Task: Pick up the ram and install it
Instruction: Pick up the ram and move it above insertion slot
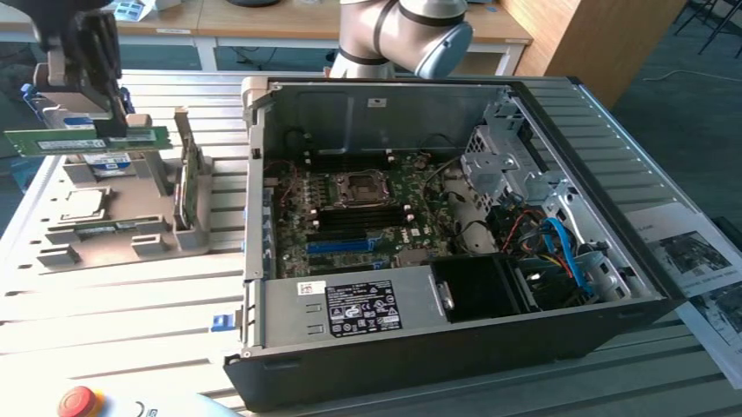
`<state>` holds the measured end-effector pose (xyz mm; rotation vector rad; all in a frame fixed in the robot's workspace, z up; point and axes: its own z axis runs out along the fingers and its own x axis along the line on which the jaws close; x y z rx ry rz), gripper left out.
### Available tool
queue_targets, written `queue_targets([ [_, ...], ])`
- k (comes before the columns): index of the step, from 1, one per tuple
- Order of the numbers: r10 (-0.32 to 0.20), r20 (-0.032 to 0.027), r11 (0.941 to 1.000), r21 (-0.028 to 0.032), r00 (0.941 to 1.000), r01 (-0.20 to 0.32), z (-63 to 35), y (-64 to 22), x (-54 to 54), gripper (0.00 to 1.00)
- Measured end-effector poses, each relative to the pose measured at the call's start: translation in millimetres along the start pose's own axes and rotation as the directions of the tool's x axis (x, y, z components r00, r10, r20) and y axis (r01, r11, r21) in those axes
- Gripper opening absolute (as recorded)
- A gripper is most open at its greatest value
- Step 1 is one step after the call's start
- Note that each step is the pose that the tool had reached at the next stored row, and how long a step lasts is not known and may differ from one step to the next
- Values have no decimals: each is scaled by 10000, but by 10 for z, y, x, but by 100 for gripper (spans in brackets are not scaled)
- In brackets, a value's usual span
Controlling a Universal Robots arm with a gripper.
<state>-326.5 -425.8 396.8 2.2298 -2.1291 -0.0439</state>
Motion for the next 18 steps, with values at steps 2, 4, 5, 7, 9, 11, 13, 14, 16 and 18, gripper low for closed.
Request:
queue_targets([
  [2, -1, 2, 10000, -22, 10000, 1, -3, -62, 12, 12],
  [4, 0, 3, 10000, -44, 10000, 0, -7, -122, 24, 12],
  [5, 0, 3, 10000, -56, 10000, 0, -9, -152, 30, 12],
  [7, -2, 4, 10000, -79, 10000, 2, -12, -212, 41, 12],
  [9, -3, 5, 10000, -95, 10000, 3, -15, -265, 49, 12],
  [11, -2, 5, 10000, -96, 10000, 2, -16, -271, 50, 12],
  [13, -1, 5, 10000, -96, 10000, 2, -16, -272, 50, 12],
  [14, -2, 4, 10000, -97, 10000, 2, -17, -272, 50, 12],
  [16, -1, -2, 10000, -97, 10000, 1, -38, -271, 50, 12],
  [18, -1, -14, 10000, -98, 10000, 1, -66, -269, 51, 12],
])
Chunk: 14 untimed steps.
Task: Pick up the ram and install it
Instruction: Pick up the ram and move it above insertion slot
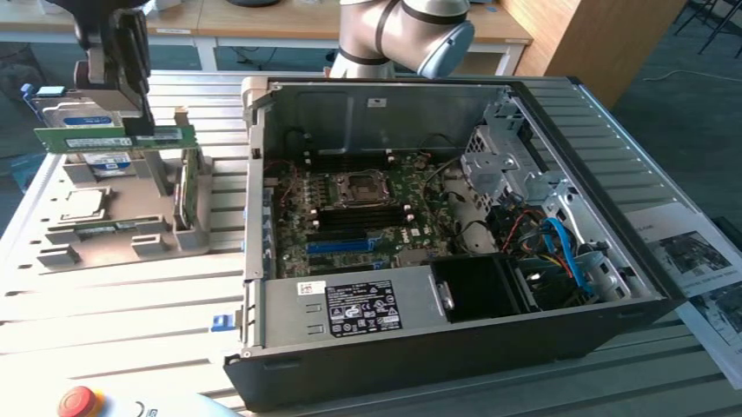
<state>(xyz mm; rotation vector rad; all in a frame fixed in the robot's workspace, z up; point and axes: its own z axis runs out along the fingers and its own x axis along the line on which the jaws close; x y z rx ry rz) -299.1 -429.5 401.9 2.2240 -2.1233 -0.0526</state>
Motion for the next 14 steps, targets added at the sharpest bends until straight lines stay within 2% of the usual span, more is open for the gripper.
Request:
queue_targets([
  [8, 2, -13, 10000, -2, 10000, -2, -20, -6, 2, 12],
  [14, -6, -11, 10000, 0, 10000, 6, -28, -154, 17, 12],
])
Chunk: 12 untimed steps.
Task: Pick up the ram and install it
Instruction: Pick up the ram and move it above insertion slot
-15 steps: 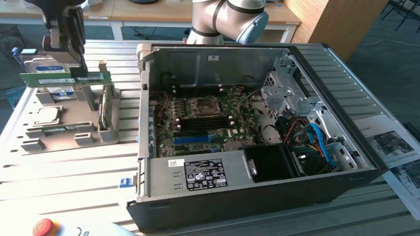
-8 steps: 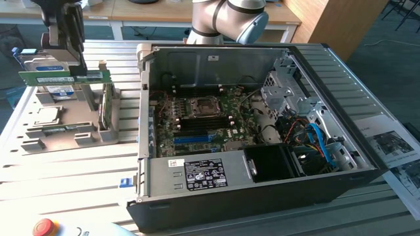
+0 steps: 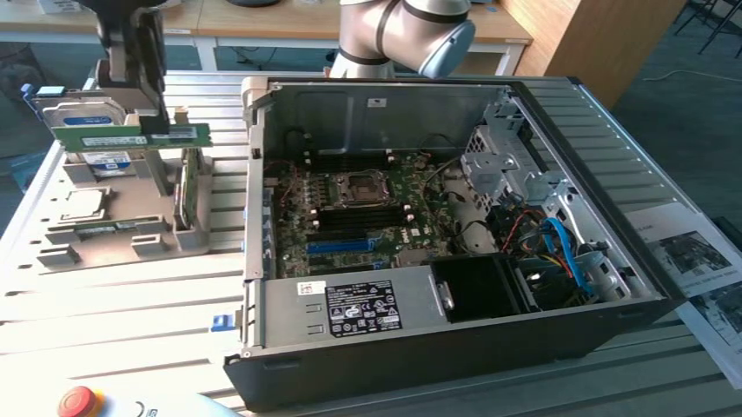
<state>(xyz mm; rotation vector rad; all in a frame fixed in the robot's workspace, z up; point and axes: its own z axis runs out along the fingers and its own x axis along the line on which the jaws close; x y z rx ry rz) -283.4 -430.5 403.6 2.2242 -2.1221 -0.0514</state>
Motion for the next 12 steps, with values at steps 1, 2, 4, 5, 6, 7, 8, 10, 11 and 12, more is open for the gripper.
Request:
queue_targets([
  [1, -3, 0, 10000, 1, 10000, 3, -2, -37, 4, 12],
  [2, -6, -1, 10000, 0, 10000, 6, -5, -73, 8, 12],
  [4, -8, -1, 10000, 1, 10000, 8, -10, -149, 16, 12],
  [5, -10, -1, 10000, 0, 10000, 10, -13, -189, 20, 12],
  [6, -13, 0, 10000, 1, 10000, 13, -16, -229, 25, 12],
  [7, -17, -1, 10000, 1, 10000, 17, -19, -272, 30, 12],
  [8, -18, -1, 10000, 1, 10000, 18, -21, -312, 34, 12],
  [10, -21, -2, 10000, 1, 10000, 21, -27, -392, 42, 12],
  [11, -24, -2, 10000, 0, 10000, 24, -30, -432, 47, 12],
  [12, -28, -2, 10000, 1, 10000, 28, -33, -473, 52, 12],
])
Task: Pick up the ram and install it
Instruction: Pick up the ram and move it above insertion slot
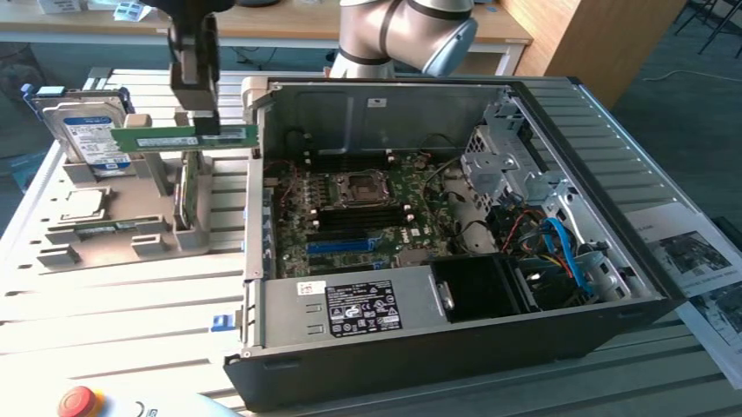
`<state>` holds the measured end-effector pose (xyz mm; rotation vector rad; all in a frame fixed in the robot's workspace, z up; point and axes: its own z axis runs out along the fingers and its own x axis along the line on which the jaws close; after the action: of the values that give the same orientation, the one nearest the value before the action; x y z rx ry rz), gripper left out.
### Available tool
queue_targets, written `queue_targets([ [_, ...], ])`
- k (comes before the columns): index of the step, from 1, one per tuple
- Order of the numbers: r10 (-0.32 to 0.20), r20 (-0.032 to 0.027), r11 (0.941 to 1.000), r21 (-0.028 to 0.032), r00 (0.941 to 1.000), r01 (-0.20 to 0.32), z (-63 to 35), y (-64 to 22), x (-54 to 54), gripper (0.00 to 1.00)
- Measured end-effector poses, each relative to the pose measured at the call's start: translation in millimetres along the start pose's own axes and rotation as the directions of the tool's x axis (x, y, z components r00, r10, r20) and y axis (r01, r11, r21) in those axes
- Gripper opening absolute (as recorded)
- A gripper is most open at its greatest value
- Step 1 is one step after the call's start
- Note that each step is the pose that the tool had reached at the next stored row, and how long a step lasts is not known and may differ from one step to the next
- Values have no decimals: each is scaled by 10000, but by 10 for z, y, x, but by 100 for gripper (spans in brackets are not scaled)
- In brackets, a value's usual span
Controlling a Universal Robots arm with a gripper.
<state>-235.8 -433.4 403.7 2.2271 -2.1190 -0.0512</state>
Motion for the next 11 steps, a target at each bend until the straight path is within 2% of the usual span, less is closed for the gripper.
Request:
queue_targets([
  [11, -27, -1, 10000, 1, 10000, 27, -29, -426, 50, 12],
])
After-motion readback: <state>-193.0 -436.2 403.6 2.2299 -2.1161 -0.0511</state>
